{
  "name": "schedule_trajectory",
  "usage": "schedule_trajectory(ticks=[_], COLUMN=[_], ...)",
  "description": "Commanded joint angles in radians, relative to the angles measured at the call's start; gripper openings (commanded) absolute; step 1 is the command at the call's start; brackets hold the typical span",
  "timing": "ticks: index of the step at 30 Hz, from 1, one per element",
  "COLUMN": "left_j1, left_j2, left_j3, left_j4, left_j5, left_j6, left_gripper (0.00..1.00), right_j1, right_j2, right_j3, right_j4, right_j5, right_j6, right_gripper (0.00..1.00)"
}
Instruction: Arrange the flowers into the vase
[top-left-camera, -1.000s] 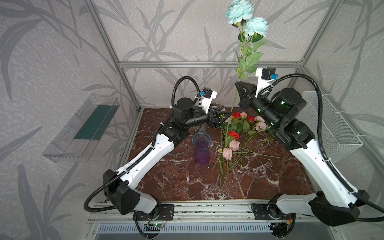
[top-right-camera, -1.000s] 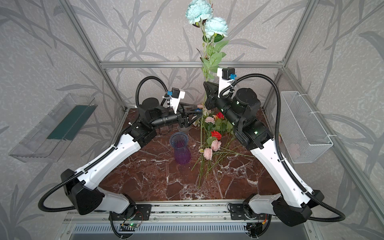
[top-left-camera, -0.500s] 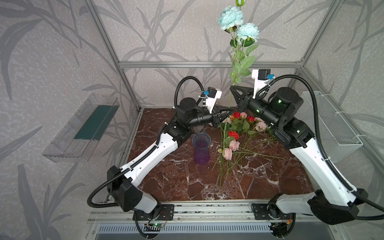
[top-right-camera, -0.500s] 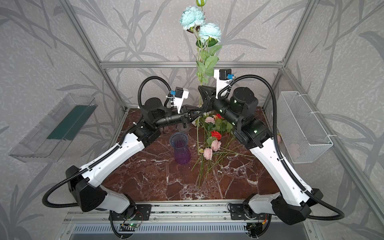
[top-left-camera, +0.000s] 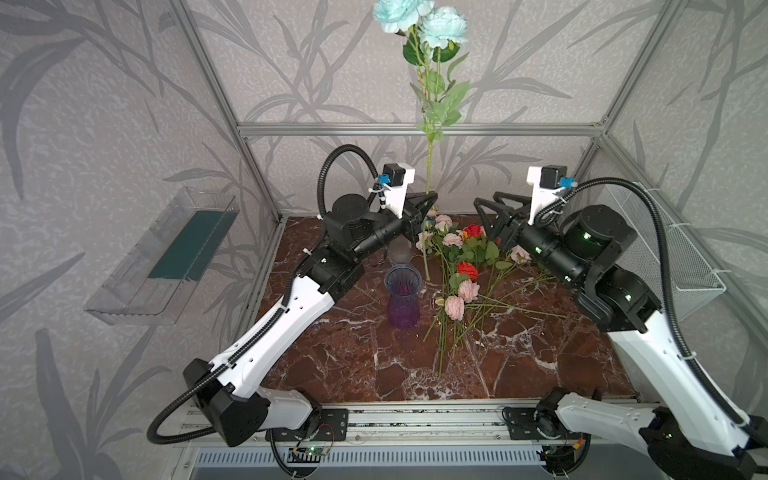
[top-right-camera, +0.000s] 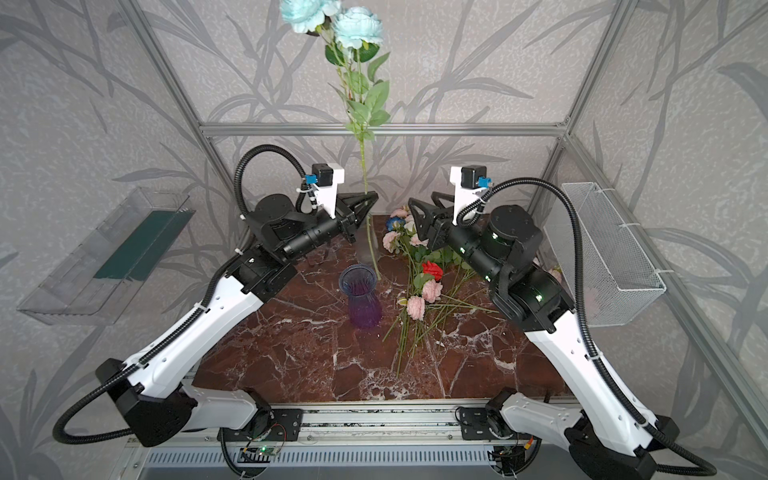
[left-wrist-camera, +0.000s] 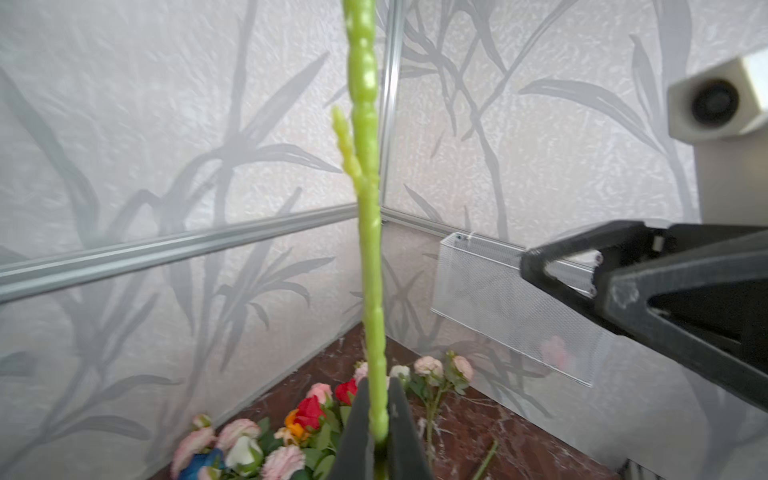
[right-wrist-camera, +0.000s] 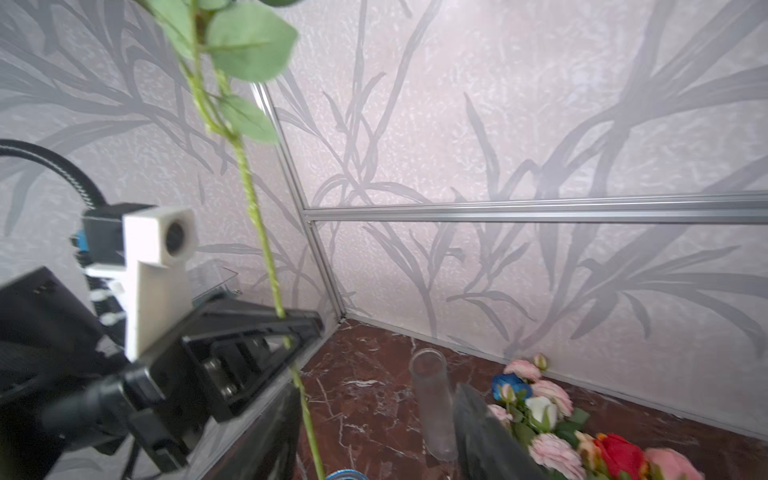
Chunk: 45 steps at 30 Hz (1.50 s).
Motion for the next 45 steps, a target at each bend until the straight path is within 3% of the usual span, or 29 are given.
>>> schedule_trajectory(ticks=[1,4,7,13,19,26,35,42,45], left_j1=[0.022,0.044,0.078,0.087,0.064,0.049,0.044,0.044,0.043], left_j2=[-0.050,-0.065,-0.055,-0.083,-0.136,-0.136,-0.172,-0.218,-0.244], left_j3=[-0.012,-0.084,-0.086,-0.224,-0.469,-0.558,-0.594,-0.615,-0.620], left_j4=[0.021,0.108,0.090,0.120,0.260,0.198,0.045,0.015,0.008], left_j5=[-0.120,-0.114,-0.081,-0.037,-0.043,-0.065,-0.096,-0.108,-0.107], left_j6=[0.125,0.123,0.092,0.042,0.023,0.072,0.066,0.061,0.058], left_gripper=[0.00,0.00,0.00,0.00,0.00,0.01,0.21,0.27,0.28], right_j1=[-0.020,-0.080,-0.121,-0.161,-0.211,-0.227,-0.256,-0.257,-0.257], right_j2=[-0.052,-0.074,-0.070,-0.086,-0.094,-0.079,-0.032,0.045,0.059], right_j3=[-0.095,-0.133,-0.134,-0.175,-0.300,-0.397,-0.458,-0.469,-0.491], right_j4=[-0.068,-0.135,-0.189,-0.191,-0.144,-0.150,-0.191,-0.240,-0.256], right_j5=[0.162,0.099,0.049,0.069,0.048,0.063,-0.022,-0.118,-0.090], right_j6=[-0.052,-0.008,0.023,0.018,0.042,0.061,0.035,0.005,0.004], right_gripper=[0.62,0.61,0.59,0.59,0.59,0.64,0.58,0.56,0.52])
